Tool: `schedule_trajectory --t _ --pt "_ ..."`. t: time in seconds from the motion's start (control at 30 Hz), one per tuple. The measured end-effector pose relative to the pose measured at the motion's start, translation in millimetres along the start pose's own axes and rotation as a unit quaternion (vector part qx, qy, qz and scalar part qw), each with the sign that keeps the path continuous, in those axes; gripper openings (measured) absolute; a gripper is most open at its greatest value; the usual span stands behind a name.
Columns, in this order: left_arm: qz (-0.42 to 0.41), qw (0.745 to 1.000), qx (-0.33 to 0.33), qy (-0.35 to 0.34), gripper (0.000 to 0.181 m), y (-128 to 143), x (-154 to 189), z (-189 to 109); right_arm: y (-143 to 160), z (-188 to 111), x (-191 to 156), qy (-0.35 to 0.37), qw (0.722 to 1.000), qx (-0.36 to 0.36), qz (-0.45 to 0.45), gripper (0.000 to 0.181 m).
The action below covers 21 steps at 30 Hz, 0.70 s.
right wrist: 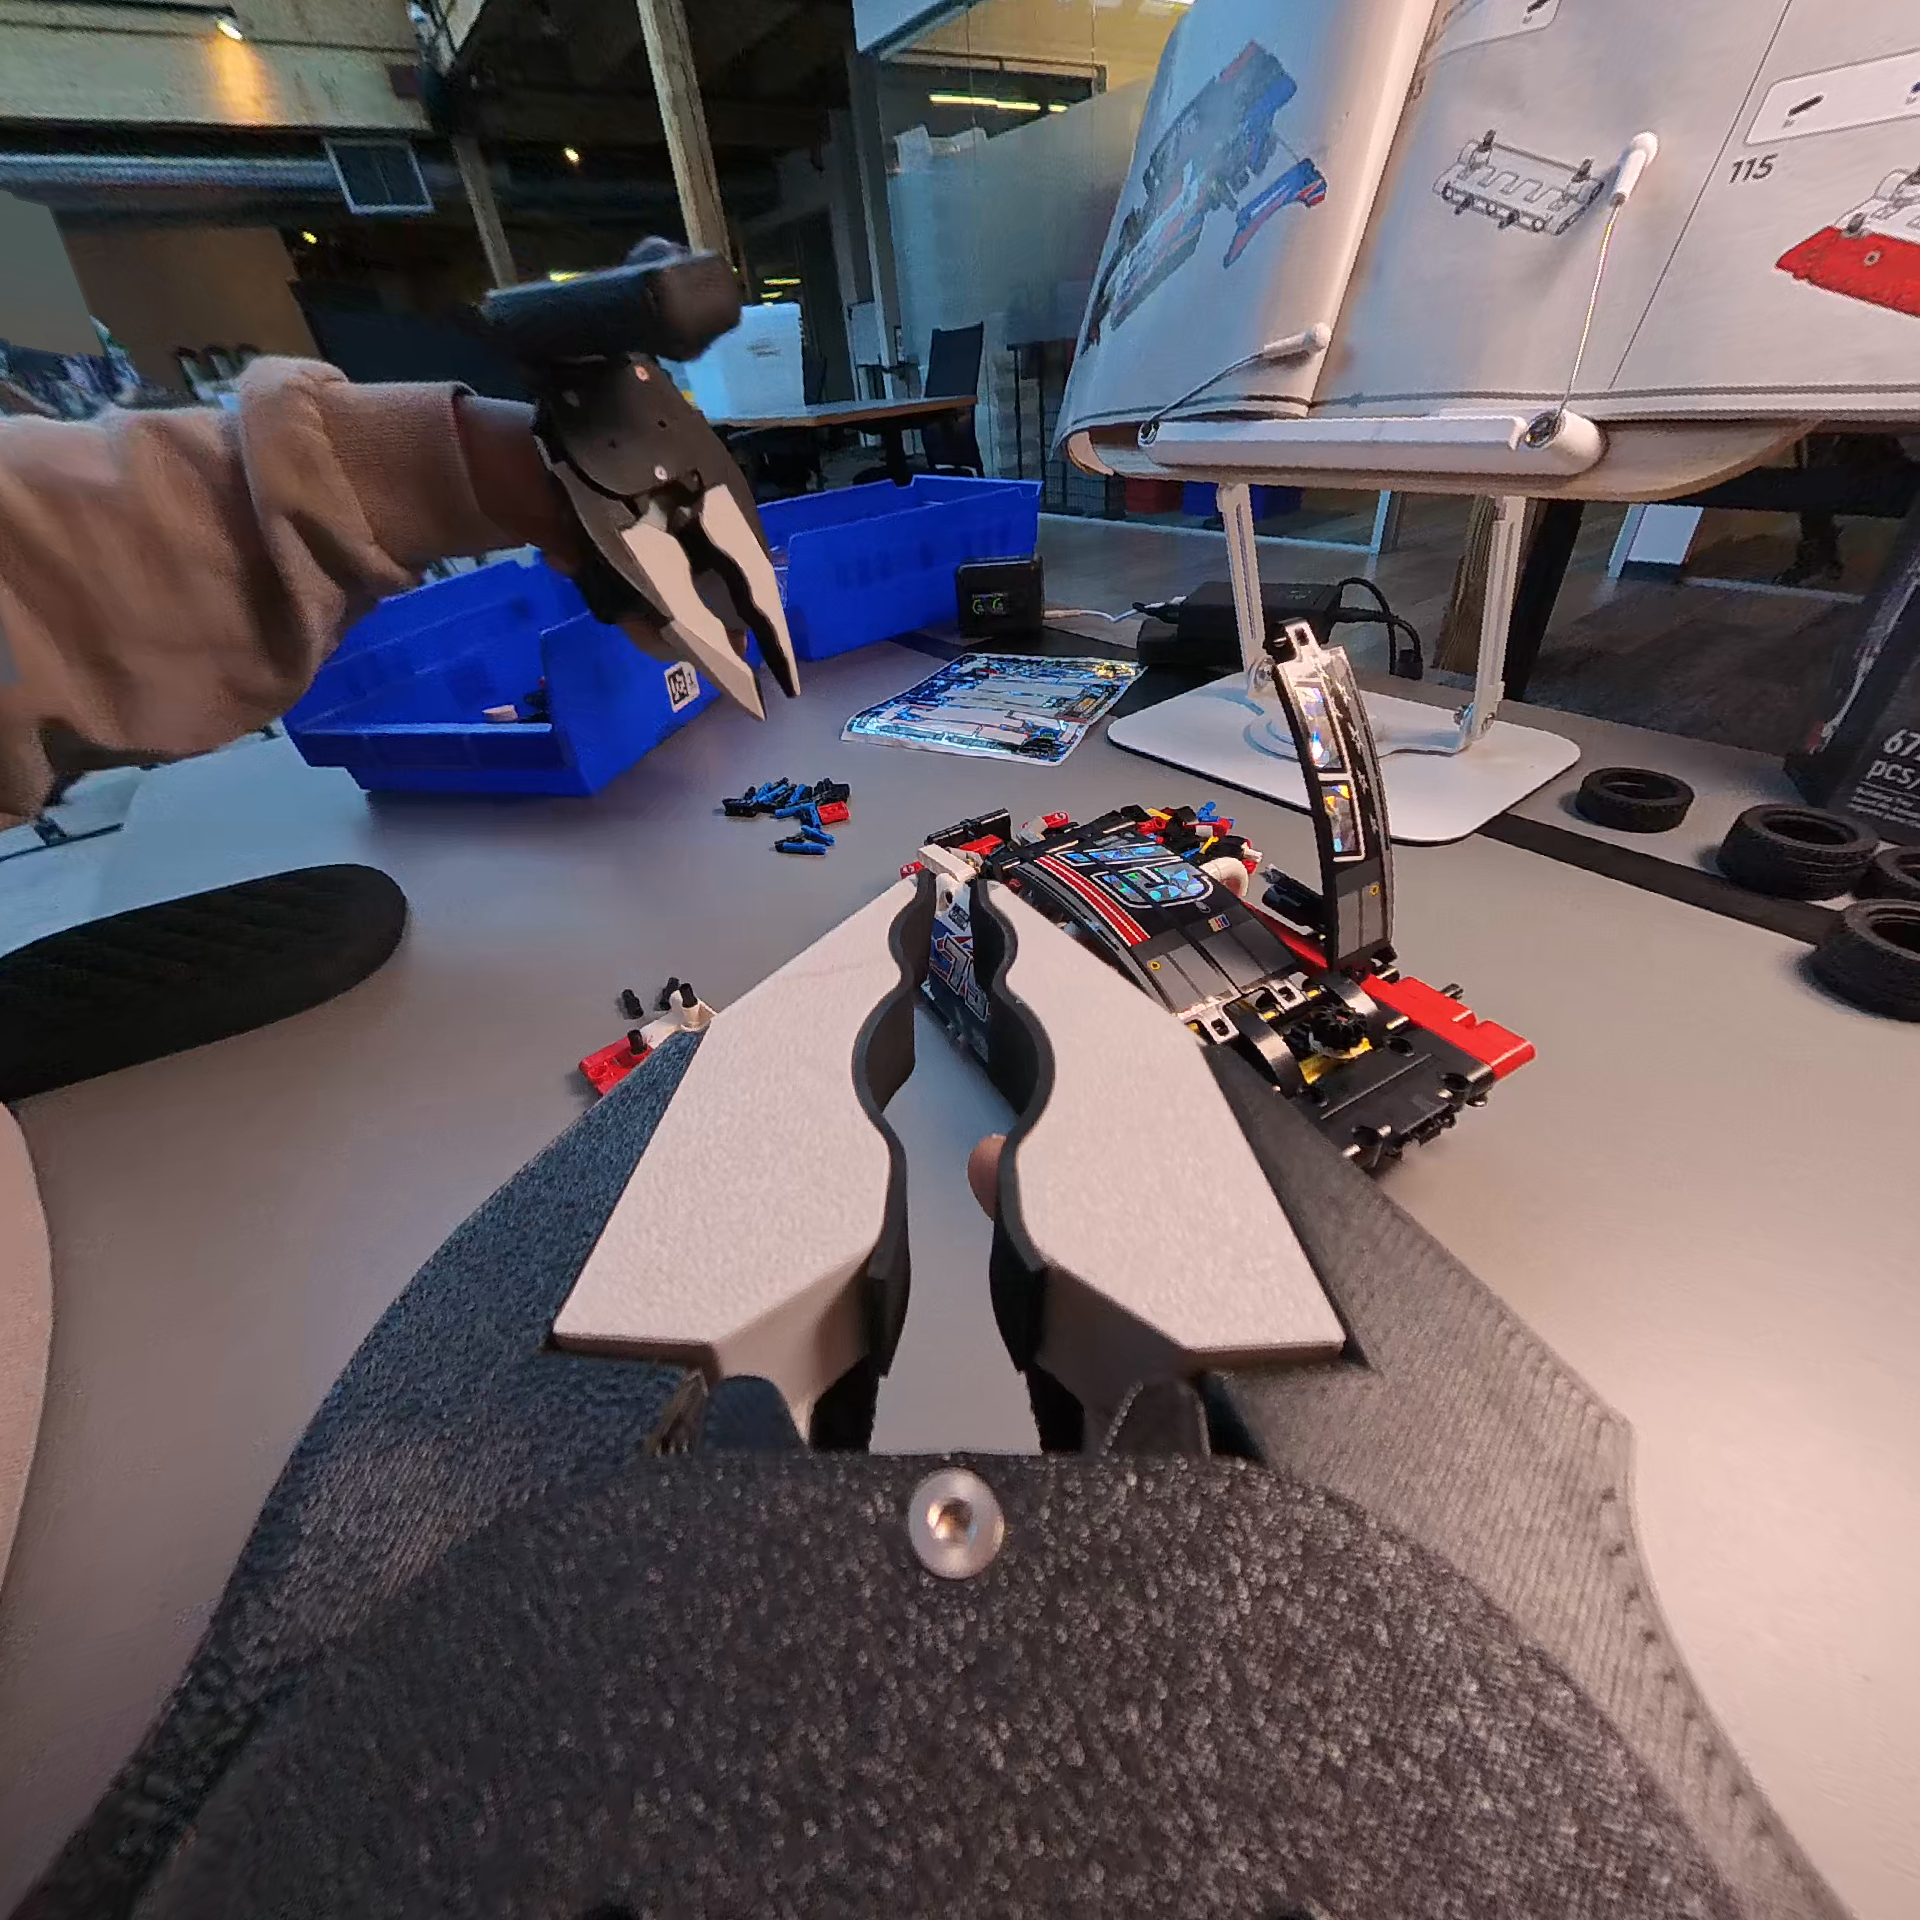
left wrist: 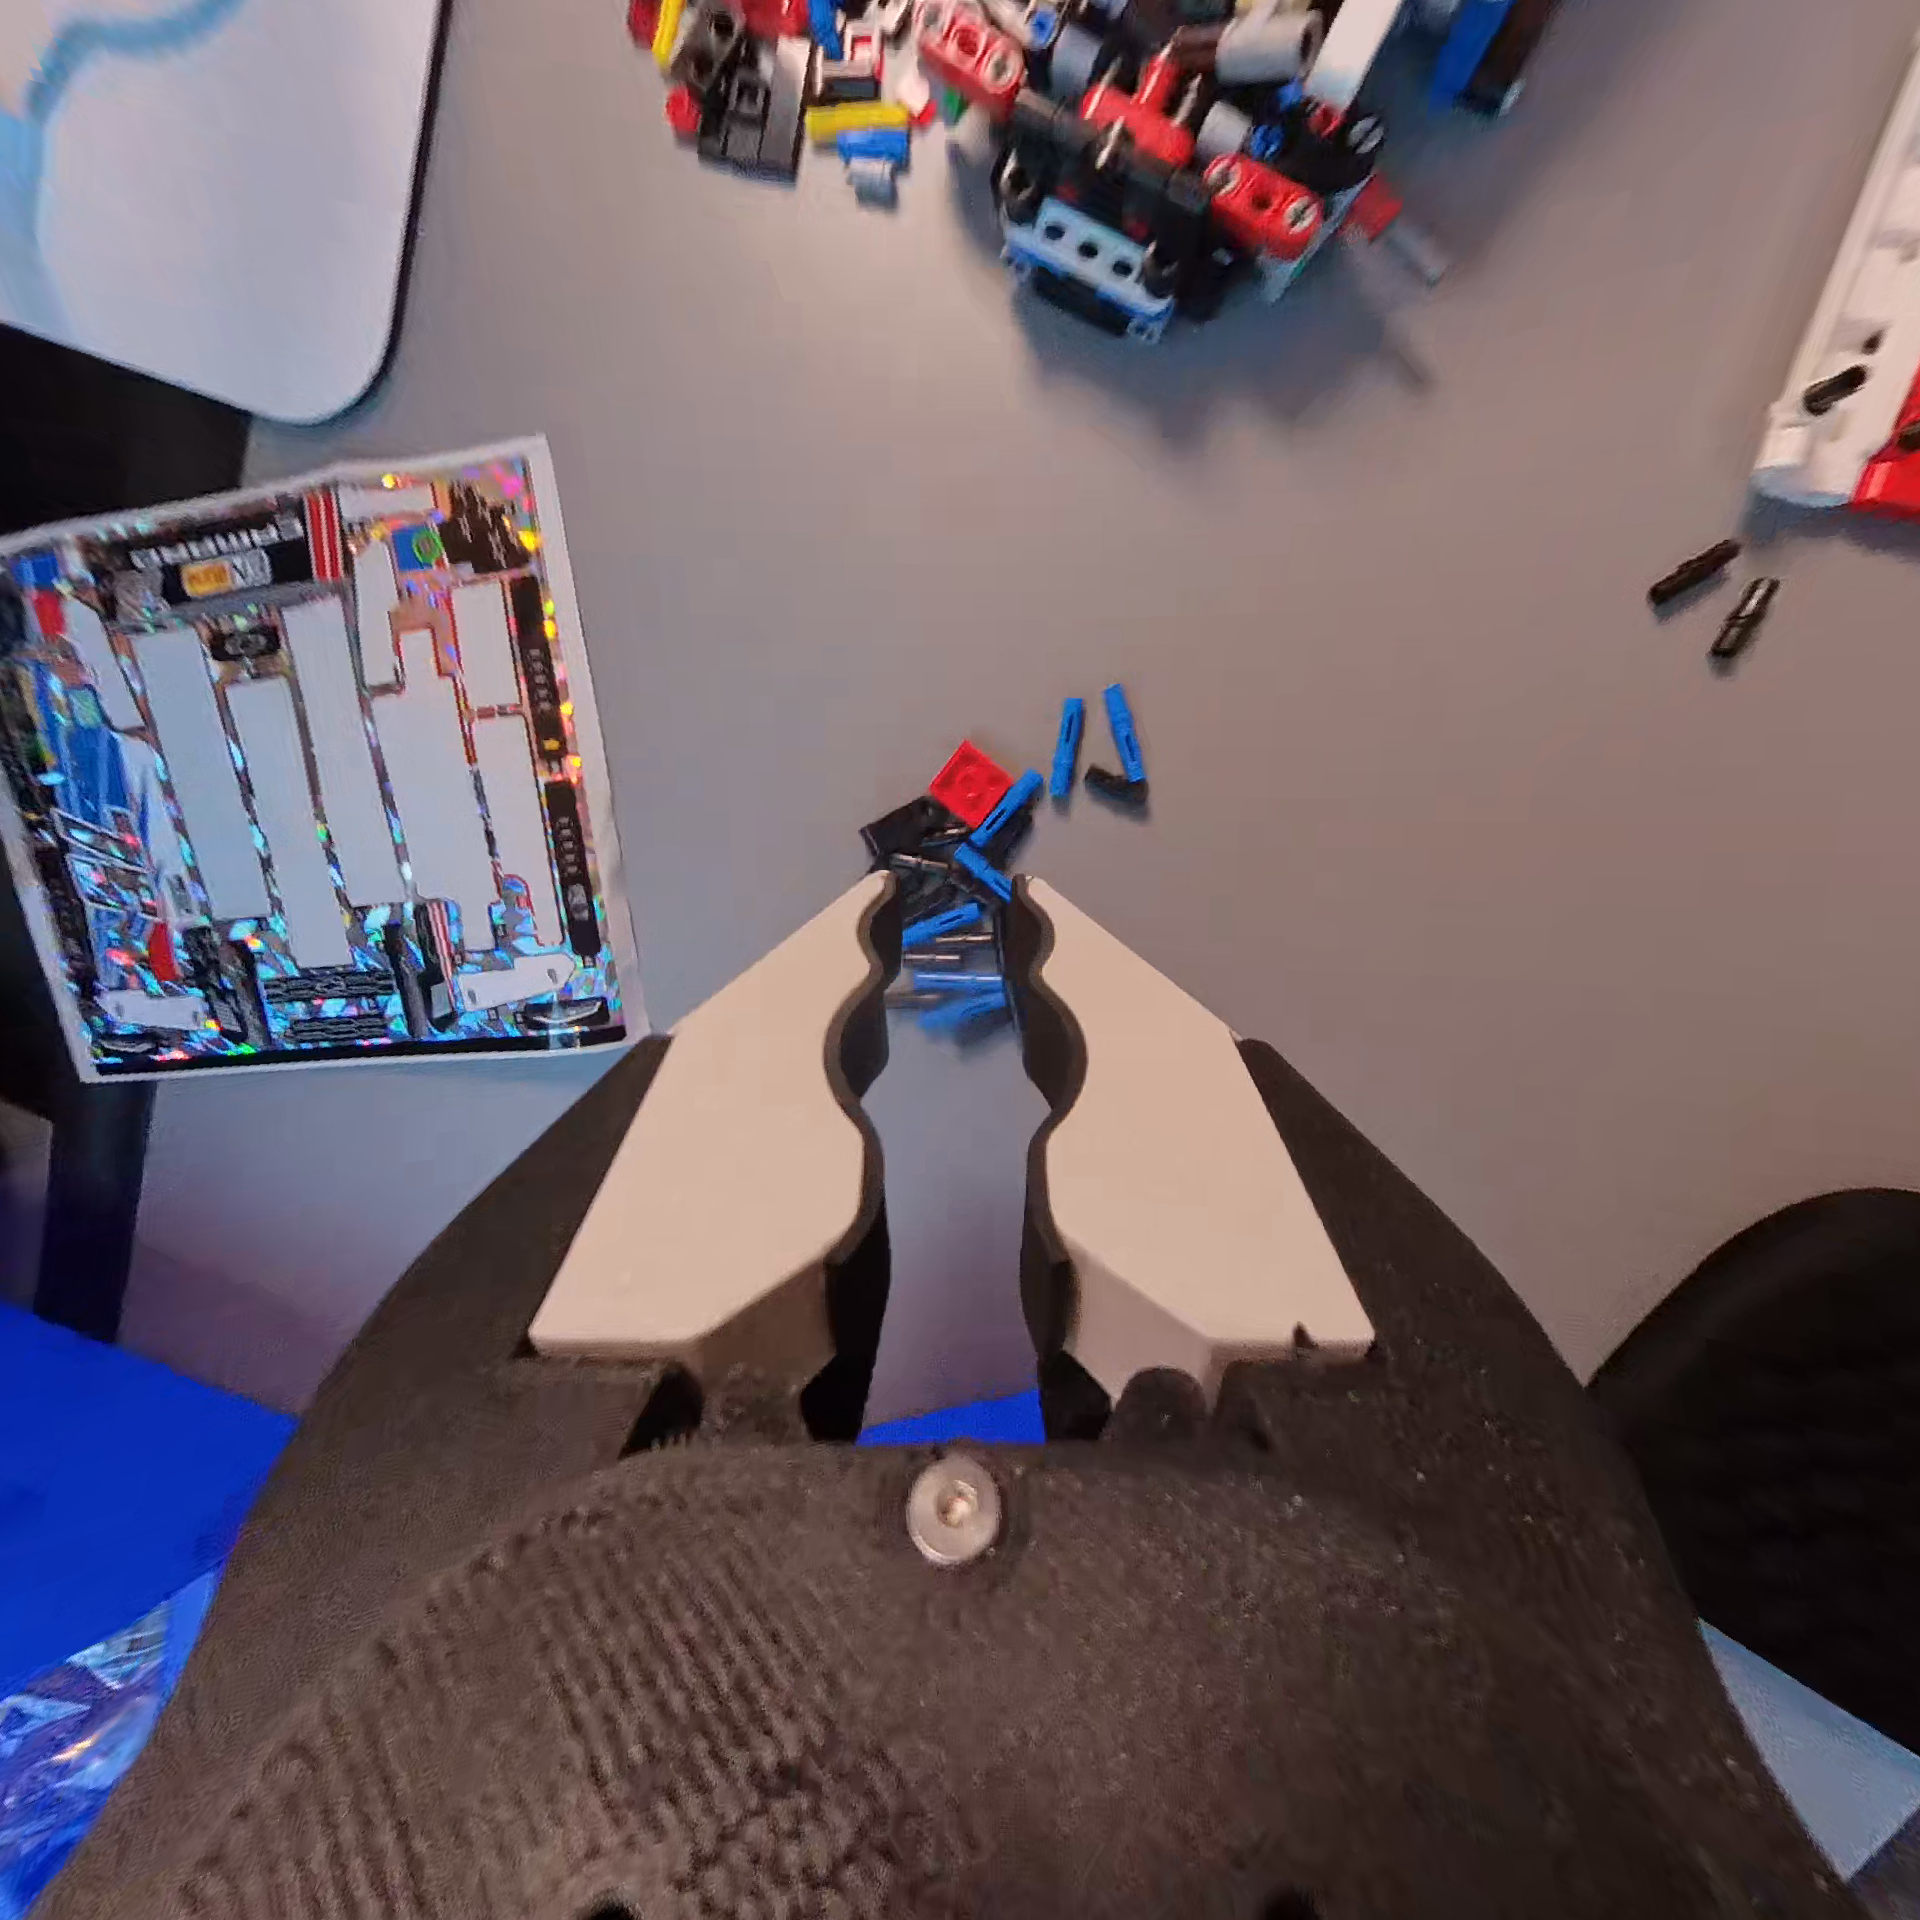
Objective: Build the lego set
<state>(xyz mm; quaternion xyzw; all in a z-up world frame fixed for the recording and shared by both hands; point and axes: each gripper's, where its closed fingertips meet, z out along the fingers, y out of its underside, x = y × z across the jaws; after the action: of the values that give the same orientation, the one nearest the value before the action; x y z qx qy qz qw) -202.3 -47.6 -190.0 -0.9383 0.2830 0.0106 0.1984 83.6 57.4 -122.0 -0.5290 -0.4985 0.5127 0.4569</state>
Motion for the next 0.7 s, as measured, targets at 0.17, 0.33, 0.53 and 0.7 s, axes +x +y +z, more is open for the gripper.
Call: schedule_trajectory --t 0.17,0.33,0.53,0.7 --pt "0.003 0.998 -0.056 -0.006 0.015 29 -21 33 -3 -3 0 0.015 0.999 0.003 -0.032 0.003" --pt "0.011 0.997 -0.074 0.006 0.013 35 -33 46 0 -2 -2 0.019 0.998 -0.007 -0.054 0.004" --pt "0.025 0.996 -0.075 0.032 0.011 33 -33 52 3 -2 -3 0.022 0.997 -0.015 -0.071 0.004" --pt "0.036 0.996 -0.074 0.047 0.008 29 -29 55 5 -1 -4 0.019 0.997 -0.021 -0.074 0.004"
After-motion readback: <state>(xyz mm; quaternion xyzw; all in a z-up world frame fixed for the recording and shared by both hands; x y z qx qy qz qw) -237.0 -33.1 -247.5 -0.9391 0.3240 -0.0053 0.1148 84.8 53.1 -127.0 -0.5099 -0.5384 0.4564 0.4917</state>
